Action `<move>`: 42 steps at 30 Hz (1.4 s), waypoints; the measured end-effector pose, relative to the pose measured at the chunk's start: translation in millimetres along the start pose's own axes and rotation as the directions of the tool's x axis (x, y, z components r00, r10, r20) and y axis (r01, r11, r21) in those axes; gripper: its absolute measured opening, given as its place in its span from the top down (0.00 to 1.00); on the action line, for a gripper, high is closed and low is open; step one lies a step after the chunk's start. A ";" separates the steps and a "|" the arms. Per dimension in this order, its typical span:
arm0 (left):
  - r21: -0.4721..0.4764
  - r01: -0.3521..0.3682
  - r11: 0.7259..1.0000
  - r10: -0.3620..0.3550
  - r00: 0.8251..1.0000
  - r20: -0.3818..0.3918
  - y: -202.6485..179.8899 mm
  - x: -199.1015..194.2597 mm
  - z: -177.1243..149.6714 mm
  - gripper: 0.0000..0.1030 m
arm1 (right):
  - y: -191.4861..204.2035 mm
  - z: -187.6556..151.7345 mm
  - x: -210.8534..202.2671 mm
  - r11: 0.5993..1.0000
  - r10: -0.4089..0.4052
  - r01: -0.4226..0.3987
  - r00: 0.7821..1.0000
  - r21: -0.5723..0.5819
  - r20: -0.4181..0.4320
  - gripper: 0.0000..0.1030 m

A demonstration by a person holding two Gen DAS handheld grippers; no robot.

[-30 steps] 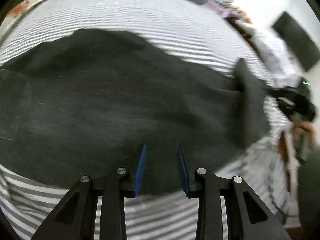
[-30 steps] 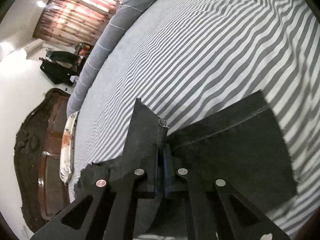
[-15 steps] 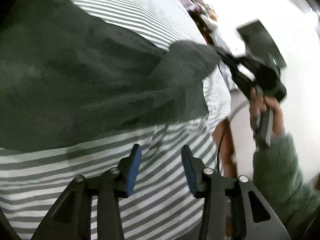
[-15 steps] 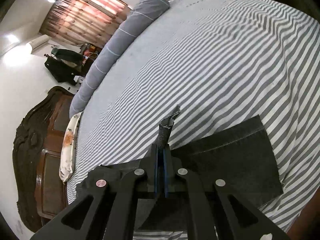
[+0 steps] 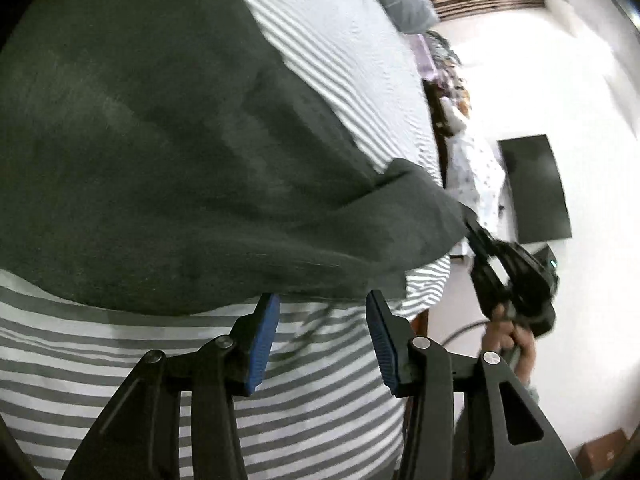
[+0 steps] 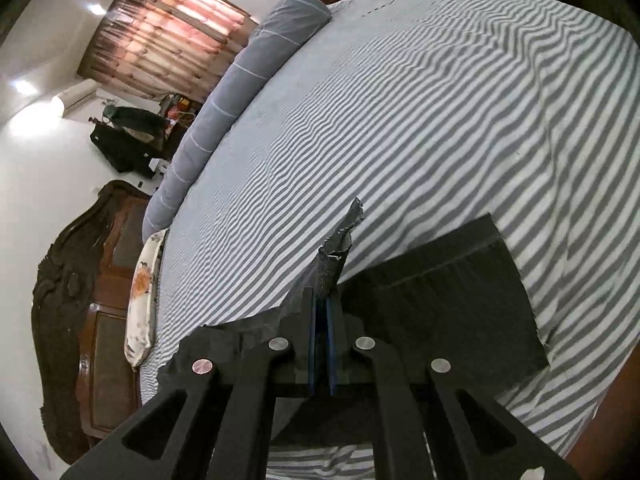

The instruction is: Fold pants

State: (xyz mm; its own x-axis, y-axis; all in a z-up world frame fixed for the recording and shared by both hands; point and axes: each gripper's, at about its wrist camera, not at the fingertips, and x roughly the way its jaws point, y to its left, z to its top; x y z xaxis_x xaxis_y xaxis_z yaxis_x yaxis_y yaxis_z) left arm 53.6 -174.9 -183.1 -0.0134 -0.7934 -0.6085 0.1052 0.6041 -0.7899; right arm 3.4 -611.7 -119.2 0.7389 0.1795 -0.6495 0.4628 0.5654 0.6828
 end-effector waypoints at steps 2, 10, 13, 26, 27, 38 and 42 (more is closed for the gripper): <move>-0.029 0.003 1.000 -0.003 1.000 0.008 3.9 1.8 3.2 0.55 | -5.1 -2.6 -7.1 1.000 -0.004 0.004 1.000 0.007 0.009 0.95; -0.066 0.046 0.997 -0.042 0.997 0.059 8.3 -4.7 12.8 0.55 | -36.7 -15.9 -10.9 0.997 -0.042 0.042 0.999 0.070 -0.003 0.95; -0.068 0.031 0.997 -0.028 0.998 0.053 9.3 0.0 12.8 0.55 | -44.5 -22.0 -8.9 0.995 -0.058 0.058 0.998 0.082 -0.011 0.95; 0.067 -0.143 0.987 0.140 0.989 0.040 2.6 9.4 8.8 0.88 | -76.0 -54.7 -14.3 0.984 -0.122 0.127 0.992 0.129 -0.043 0.95; 0.073 -0.164 0.984 0.162 0.986 0.028 3.0 13.9 8.1 0.88 | -82.0 -59.5 -11.1 0.979 -0.138 0.145 0.989 0.142 -0.059 0.95; 0.104 -0.316 0.943 0.323 0.944 -0.065 14.0 42.0 1.8 0.88 | -110.9 -64.9 2.6 0.956 -0.202 0.227 0.969 0.187 -0.144 0.87; 0.265 -0.319 0.910 0.347 0.936 -0.065 -7.7 42.1 -3.8 0.86 | -103.8 -43.8 -14.5 0.965 -0.226 0.235 0.970 0.115 -0.088 0.85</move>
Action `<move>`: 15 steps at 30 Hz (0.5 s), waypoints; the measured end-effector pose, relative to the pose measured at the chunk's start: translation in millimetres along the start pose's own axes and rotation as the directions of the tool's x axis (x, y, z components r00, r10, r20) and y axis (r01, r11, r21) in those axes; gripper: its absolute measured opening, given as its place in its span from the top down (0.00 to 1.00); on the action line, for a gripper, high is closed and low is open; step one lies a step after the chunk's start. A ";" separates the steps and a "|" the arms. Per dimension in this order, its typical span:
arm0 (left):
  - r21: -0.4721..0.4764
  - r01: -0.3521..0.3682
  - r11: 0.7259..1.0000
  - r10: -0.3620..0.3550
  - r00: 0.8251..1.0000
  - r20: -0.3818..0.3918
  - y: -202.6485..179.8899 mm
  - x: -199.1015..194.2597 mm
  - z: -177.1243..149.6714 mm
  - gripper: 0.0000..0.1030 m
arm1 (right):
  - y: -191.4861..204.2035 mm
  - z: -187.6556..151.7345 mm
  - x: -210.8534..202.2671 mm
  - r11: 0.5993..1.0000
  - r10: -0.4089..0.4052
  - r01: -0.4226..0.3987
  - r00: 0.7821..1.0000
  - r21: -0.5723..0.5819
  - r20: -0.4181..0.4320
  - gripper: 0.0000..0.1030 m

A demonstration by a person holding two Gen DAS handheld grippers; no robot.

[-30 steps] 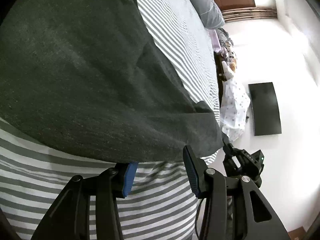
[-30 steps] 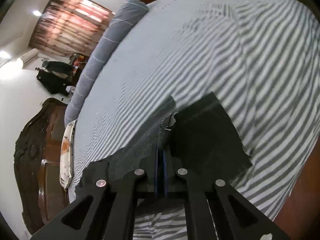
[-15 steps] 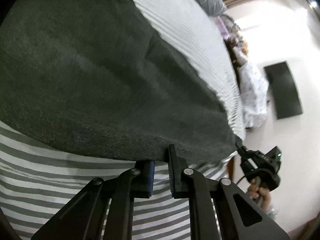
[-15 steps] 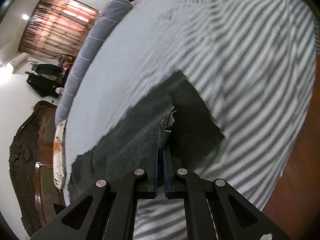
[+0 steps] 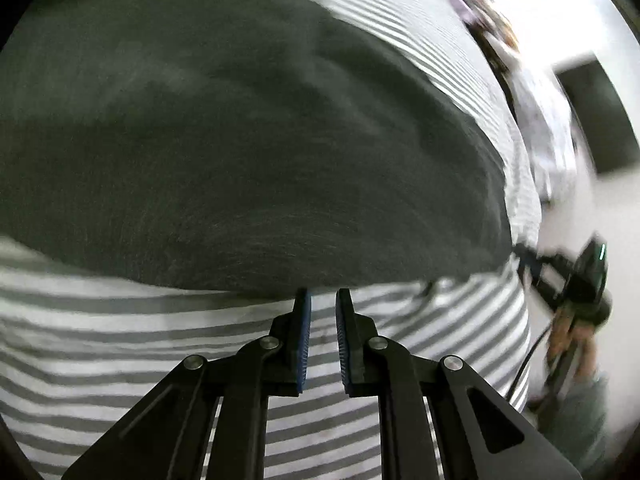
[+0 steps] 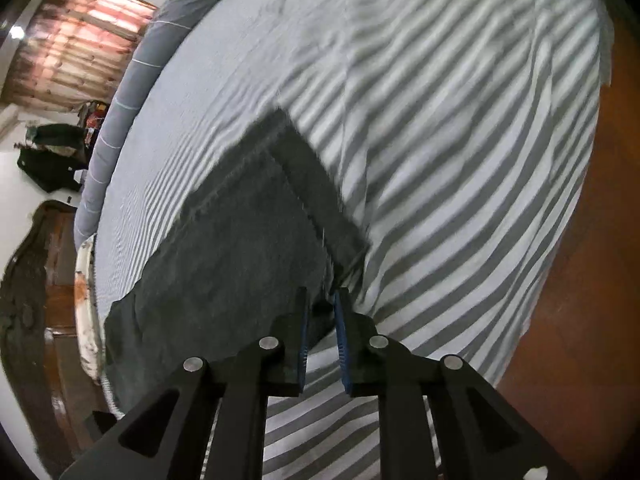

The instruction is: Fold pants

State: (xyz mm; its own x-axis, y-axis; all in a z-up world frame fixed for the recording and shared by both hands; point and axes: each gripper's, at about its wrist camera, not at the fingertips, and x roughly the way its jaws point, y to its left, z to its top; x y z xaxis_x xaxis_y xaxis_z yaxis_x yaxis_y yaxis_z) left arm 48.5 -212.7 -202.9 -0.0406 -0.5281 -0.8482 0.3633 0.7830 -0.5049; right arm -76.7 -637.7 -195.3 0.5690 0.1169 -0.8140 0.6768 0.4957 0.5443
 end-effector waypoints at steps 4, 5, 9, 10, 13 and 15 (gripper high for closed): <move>0.195 0.019 0.981 -0.019 1.000 -0.003 -22.6 -13.7 -2.0 0.86 | 16.8 30.8 -2.5 0.994 0.051 -0.050 0.999 -0.094 0.009 0.78; 0.227 0.026 0.974 -0.027 1.000 -0.001 -26.5 -17.0 -1.3 0.85 | 21.1 35.2 0.8 0.992 0.052 -0.052 0.999 -0.111 0.004 0.76; 0.269 0.017 0.963 -0.040 0.996 0.082 -31.4 -35.1 21.3 0.84 | 32.3 63.4 26.5 0.987 0.048 -0.053 0.998 -0.151 -0.038 0.75; 0.258 0.009 0.966 -0.038 0.994 0.105 -25.3 -39.9 28.5 0.84 | 34.6 68.4 32.7 0.986 0.051 -0.057 0.998 -0.157 -0.045 0.75; 0.206 -0.033 0.978 -0.005 0.983 0.184 -13.1 -47.2 60.3 0.84 | 37.4 79.8 48.5 0.984 0.043 -0.053 0.997 -0.173 -0.060 0.75; 0.178 -0.078 0.981 0.036 0.974 0.226 -6.0 -47.5 79.0 0.84 | 35.8 83.0 57.0 0.982 0.041 -0.055 0.996 -0.181 -0.078 0.75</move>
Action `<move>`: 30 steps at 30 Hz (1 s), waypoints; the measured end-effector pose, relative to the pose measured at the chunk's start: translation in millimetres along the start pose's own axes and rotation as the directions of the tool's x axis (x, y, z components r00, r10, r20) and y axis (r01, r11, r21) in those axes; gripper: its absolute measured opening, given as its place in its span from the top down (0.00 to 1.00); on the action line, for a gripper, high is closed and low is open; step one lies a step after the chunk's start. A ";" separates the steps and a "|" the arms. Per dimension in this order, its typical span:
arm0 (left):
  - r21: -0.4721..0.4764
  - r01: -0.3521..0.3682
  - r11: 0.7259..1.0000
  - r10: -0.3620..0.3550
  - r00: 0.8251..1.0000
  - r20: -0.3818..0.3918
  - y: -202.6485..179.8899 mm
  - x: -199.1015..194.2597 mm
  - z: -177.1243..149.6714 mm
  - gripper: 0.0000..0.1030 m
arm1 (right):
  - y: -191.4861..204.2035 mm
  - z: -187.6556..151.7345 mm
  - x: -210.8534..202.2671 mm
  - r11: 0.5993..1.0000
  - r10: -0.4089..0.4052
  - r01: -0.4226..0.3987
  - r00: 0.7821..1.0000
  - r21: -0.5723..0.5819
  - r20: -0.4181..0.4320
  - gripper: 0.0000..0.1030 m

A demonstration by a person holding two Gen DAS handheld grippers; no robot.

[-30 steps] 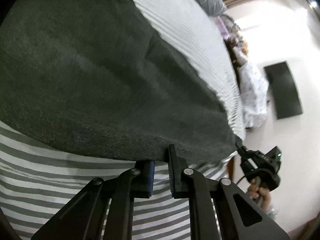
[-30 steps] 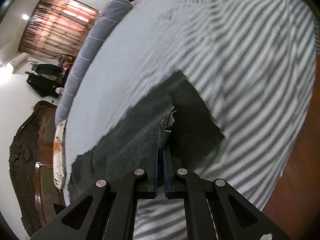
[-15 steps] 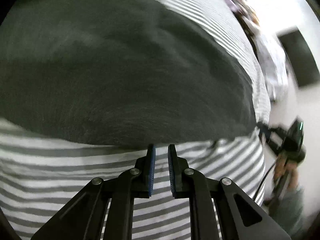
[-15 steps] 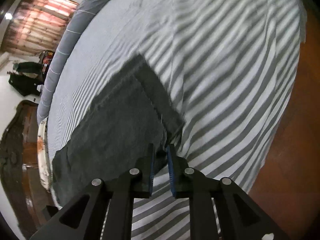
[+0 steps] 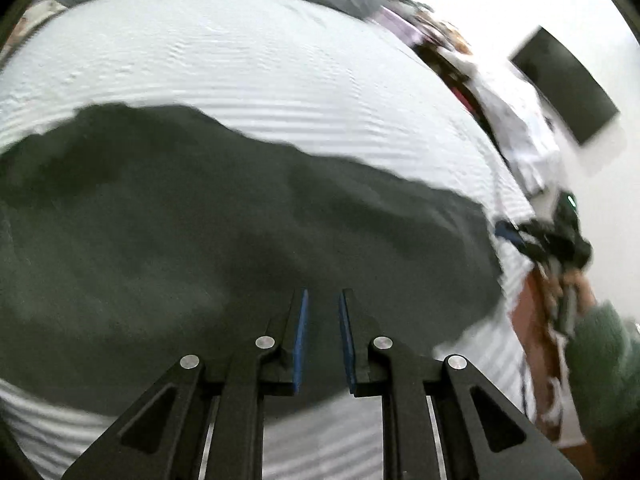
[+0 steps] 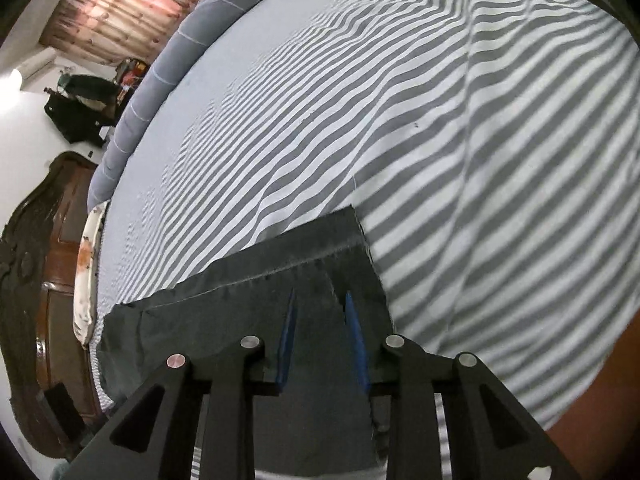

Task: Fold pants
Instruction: 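Open right tool and release the leg hem onto the jeans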

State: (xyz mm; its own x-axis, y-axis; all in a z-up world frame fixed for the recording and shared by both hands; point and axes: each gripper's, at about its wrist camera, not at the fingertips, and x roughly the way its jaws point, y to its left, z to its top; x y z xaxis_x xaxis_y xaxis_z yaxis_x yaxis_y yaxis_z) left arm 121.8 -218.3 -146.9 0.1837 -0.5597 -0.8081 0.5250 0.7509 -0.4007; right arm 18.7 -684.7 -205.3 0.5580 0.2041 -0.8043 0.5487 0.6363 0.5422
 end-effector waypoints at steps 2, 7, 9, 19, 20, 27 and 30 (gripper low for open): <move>-0.021 -0.046 0.999 0.047 0.999 0.014 9.7 6.7 11.4 0.84 | 1.0 1.4 8.1 1.000 0.022 -0.022 1.000 -0.010 -0.019 0.75; -0.090 -0.090 0.992 0.091 0.996 0.006 31.6 28.0 21.2 0.84 | 8.7 -3.2 14.7 0.996 0.019 -0.021 0.999 -0.092 -0.026 0.79; -0.100 -0.099 0.990 0.101 0.995 0.007 34.0 33.5 20.9 0.84 | 10.6 -4.6 10.7 0.993 0.042 -0.044 0.999 -0.109 -0.022 0.96; -0.078 -0.127 0.989 0.129 0.992 0.014 42.3 35.2 17.5 0.83 | 37.9 5.8 -17.7 0.985 0.005 0.008 0.998 -0.175 0.069 0.98; -0.076 -0.129 0.989 0.131 0.991 0.017 41.9 34.4 17.3 0.84 | 34.2 7.4 -14.1 0.985 0.003 0.004 0.999 -0.170 0.041 0.96; -0.085 -0.136 0.987 0.137 0.990 0.012 47.3 33.6 11.5 0.83 | -0.5 -0.4 1.0 0.988 0.055 -0.057 0.998 -0.141 -0.018 0.83; -0.090 -0.149 0.985 0.150 0.989 0.005 50.0 35.9 10.8 0.83 | -4.6 -3.0 6.7 0.982 0.072 -0.076 0.997 -0.171 -0.028 0.79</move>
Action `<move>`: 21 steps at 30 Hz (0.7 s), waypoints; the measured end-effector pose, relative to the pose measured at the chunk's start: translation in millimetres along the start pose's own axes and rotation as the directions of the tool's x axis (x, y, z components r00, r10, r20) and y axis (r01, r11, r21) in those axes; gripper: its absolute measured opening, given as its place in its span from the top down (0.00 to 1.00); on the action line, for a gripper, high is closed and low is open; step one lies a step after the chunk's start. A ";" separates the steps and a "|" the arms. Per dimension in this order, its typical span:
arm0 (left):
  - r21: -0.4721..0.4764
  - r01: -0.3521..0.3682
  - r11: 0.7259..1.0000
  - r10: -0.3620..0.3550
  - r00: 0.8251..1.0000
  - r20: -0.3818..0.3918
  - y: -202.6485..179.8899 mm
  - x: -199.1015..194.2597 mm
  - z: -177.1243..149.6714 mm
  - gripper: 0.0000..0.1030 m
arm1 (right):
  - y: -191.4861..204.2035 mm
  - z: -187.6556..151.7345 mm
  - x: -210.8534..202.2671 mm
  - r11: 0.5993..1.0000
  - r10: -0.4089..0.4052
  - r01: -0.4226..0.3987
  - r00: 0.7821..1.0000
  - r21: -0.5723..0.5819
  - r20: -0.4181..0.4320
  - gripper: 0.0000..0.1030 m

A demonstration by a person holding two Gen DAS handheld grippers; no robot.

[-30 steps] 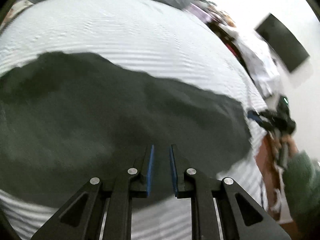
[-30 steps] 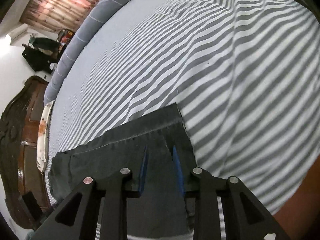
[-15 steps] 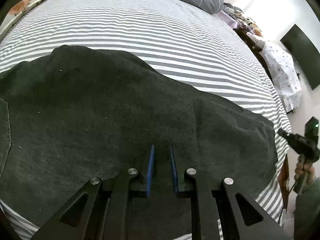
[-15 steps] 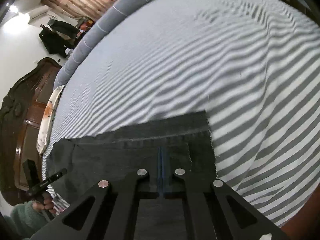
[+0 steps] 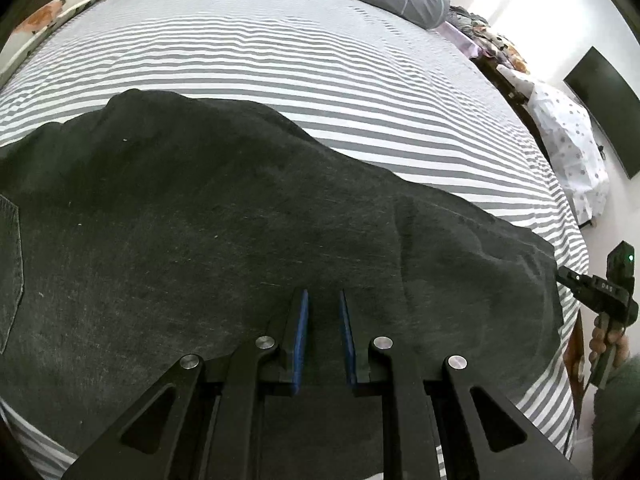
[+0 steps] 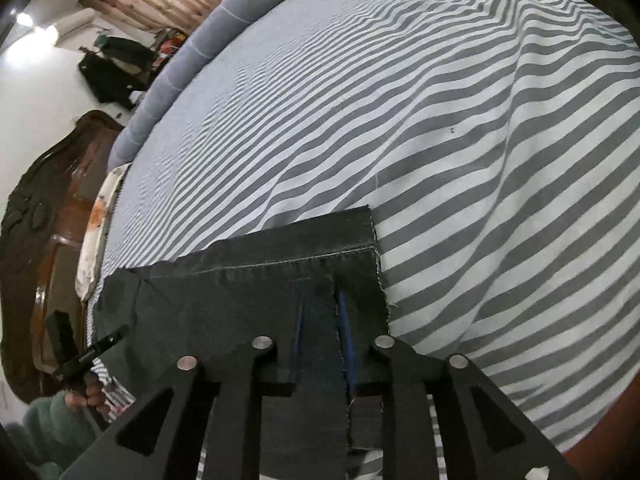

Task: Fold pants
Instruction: 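Open right tool and release the leg hem onto the jeans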

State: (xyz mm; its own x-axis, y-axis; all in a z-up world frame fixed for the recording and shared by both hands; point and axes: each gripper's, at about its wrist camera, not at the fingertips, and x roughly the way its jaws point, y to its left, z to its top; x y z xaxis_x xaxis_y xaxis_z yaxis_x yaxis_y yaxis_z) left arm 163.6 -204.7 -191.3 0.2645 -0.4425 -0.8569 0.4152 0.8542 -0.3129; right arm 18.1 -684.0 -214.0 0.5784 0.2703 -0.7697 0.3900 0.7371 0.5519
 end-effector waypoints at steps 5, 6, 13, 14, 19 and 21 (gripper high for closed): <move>0.002 -0.020 1.000 0.020 1.000 -0.001 -2.3 3.5 -1.8 0.83 | 14.2 -9.5 4.9 0.994 0.068 -0.070 0.997 -0.090 -0.021 0.78; 0.003 -0.022 1.000 0.022 1.000 -0.001 -2.8 3.9 -2.3 0.83 | 17.7 -12.0 3.5 0.990 0.097 -0.099 0.995 -0.104 -0.026 0.81; 0.000 -0.035 0.999 0.035 0.999 -0.001 -3.2 6.1 -2.8 0.83 | 24.6 -13.2 8.3 0.989 0.043 -0.044 0.999 -0.141 -0.008 0.80; 0.001 -0.038 0.999 0.038 0.999 -0.001 -3.7 5.5 -3.0 0.83 | 23.8 -11.8 5.4 0.989 0.037 -0.034 0.999 -0.140 0.016 0.80; 0.007 -0.043 0.999 0.043 0.999 0.001 -2.9 6.4 -3.3 0.83 | 14.4 -3.9 6.9 0.992 0.055 -0.053 0.998 -0.118 0.012 0.78; 0.005 -0.049 0.999 0.049 0.999 0.004 -3.9 6.3 -3.6 0.82 | 14.9 -2.2 7.9 0.991 0.074 -0.072 0.997 -0.110 0.016 0.78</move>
State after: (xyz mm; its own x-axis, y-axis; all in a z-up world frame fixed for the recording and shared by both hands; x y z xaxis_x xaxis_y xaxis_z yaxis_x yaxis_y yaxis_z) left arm 160.4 -209.8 -196.9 0.2880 -0.4016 -0.8693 0.4061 0.8734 -0.2690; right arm 26.8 -669.6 -212.5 0.6172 0.3139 -0.7215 0.2661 0.7797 0.5668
